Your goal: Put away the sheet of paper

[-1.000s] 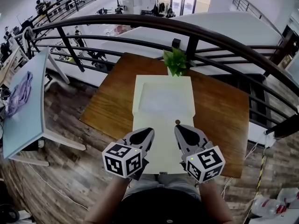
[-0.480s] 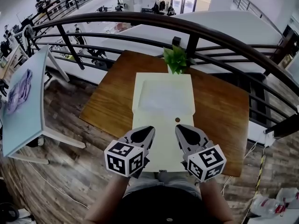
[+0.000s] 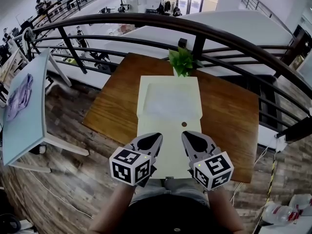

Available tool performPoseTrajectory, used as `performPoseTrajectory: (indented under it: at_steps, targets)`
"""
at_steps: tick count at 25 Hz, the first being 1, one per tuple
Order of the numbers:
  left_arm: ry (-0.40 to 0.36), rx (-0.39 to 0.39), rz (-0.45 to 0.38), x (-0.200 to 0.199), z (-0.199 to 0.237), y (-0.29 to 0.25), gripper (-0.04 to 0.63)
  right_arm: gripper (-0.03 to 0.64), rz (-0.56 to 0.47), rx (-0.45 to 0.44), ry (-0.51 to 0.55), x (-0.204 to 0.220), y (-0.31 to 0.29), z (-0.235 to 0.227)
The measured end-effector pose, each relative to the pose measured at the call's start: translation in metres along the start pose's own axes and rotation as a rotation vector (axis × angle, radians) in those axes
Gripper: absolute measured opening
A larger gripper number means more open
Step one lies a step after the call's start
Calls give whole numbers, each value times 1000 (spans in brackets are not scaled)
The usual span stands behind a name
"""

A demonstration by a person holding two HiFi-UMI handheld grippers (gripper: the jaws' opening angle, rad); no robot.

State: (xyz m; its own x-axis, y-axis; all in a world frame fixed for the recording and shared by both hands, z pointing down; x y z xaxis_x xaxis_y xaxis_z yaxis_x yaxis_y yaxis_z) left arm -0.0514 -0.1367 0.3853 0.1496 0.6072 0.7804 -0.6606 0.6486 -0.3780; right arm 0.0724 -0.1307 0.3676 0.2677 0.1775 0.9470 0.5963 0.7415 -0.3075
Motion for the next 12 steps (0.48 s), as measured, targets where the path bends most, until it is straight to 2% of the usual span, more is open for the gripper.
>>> performPoseTrajectory:
  at_steps: [12]
  targets:
    - [-1,3,19,9,-3,-3,21,26,34,-1,1,8,5,1]
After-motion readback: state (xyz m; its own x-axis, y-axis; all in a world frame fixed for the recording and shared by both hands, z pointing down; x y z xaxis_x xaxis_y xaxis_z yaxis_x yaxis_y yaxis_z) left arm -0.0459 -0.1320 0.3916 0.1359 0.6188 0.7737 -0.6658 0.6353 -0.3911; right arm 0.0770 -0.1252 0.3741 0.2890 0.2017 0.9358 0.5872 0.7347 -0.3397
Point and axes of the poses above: the fingertips, and each gripper's own axes: y backward along the fingers, z to its left, x out of its underside, the point moved 4 cm from there along y, backward along the fingers, and after that the axes turned 11 degrees about y, right-handed, at the moved point
